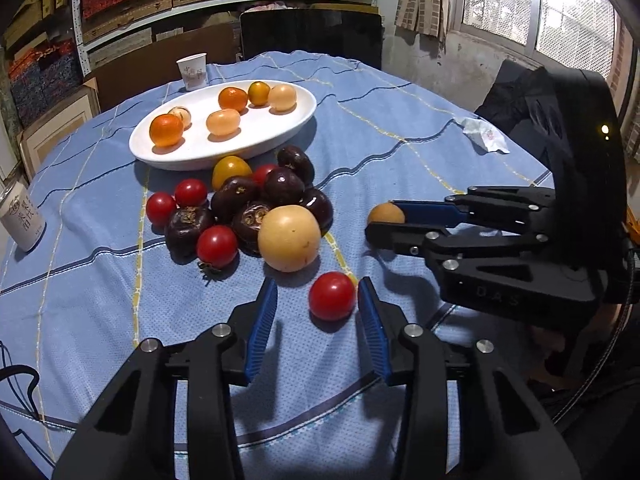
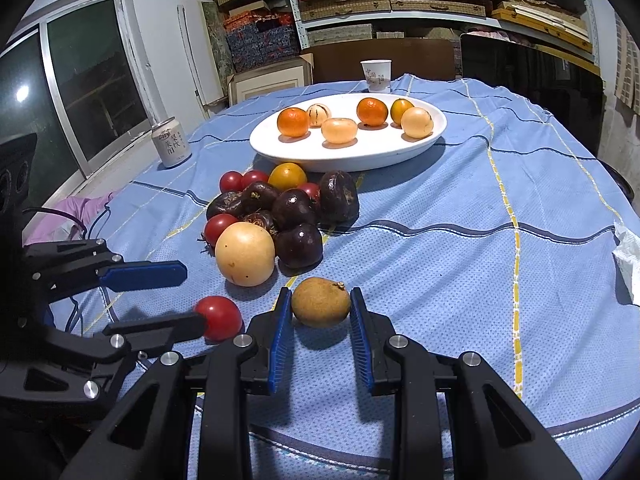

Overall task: Organize fruits
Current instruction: 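Close the left tool on the red tomato while the right tool holds the brown pear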

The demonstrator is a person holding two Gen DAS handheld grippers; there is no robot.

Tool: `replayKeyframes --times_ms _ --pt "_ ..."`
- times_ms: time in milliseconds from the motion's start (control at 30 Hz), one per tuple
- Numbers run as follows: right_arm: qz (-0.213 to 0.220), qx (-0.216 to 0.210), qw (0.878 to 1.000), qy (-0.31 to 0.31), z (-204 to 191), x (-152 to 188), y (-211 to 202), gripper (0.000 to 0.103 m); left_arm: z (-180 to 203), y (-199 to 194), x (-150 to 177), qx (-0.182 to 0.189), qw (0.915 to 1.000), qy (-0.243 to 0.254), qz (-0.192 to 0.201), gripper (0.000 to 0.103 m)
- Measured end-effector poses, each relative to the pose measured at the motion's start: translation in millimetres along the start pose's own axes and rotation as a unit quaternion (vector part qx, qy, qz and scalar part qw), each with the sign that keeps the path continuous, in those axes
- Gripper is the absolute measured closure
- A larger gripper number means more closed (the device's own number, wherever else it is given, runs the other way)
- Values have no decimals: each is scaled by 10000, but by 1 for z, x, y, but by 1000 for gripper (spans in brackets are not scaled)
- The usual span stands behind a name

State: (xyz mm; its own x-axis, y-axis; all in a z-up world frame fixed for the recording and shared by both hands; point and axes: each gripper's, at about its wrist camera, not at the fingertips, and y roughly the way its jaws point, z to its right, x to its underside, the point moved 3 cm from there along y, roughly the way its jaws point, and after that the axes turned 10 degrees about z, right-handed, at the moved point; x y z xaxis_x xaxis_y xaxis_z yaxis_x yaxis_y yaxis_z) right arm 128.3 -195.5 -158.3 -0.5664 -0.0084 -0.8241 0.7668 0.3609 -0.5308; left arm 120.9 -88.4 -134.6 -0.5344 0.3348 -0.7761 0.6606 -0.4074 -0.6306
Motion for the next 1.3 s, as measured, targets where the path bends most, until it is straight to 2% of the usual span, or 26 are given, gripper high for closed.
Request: replayKeyframes --times_ms 333,500,1033,1300 --pt "22 -49 10000 21 0 0 -1 74 8 26 3 119 9995 -70 -280 62" --pt "4 -78 10000 49 0 0 0 74 7 30 7 125 9992 -146 -344 76" --pt "-24 -86 9999 70 2 0 3 74 1 24 9 142 9991 -289 -283 77" --pt "-39 -81 9999 70 2 1 3 74 -17 21 9 27 9982 -544 -270 77"
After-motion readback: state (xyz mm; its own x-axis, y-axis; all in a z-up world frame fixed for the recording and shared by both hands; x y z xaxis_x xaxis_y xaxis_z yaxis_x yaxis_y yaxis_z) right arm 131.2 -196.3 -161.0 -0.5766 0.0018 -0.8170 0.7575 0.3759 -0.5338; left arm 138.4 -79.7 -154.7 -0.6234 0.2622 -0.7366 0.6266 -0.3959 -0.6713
